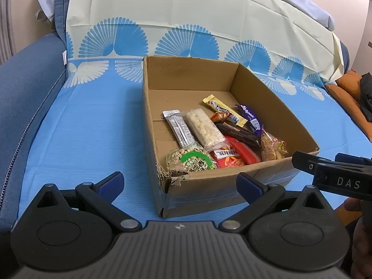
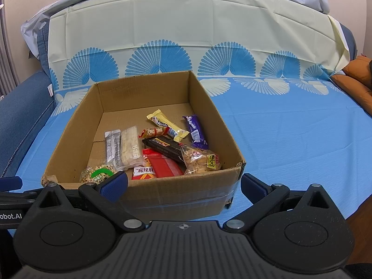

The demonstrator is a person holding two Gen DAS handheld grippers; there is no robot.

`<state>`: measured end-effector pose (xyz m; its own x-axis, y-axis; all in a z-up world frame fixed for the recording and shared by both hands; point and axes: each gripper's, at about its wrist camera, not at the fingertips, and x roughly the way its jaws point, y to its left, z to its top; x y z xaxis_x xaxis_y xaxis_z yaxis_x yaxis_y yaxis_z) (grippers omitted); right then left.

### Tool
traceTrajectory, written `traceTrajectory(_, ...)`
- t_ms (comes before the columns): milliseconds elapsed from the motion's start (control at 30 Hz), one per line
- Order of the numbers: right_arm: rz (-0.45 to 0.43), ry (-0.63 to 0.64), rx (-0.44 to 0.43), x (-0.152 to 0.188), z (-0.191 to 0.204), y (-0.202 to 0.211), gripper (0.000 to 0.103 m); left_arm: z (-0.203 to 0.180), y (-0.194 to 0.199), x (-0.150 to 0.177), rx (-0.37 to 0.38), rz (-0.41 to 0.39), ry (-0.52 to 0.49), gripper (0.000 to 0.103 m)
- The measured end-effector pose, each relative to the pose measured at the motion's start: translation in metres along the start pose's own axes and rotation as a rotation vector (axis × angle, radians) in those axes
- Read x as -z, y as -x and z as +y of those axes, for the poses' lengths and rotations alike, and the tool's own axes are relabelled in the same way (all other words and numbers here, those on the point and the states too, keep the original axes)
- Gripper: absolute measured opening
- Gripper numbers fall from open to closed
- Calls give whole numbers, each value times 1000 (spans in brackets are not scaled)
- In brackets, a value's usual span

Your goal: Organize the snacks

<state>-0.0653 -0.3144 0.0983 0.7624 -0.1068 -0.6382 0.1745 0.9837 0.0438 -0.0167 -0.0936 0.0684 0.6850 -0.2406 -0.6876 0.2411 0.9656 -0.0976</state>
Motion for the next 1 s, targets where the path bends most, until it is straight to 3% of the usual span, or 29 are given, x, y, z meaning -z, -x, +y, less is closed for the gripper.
traceTrajectory(1000,8,11,2,0,2,-4,102,0,-5,-3,15,3,17,103)
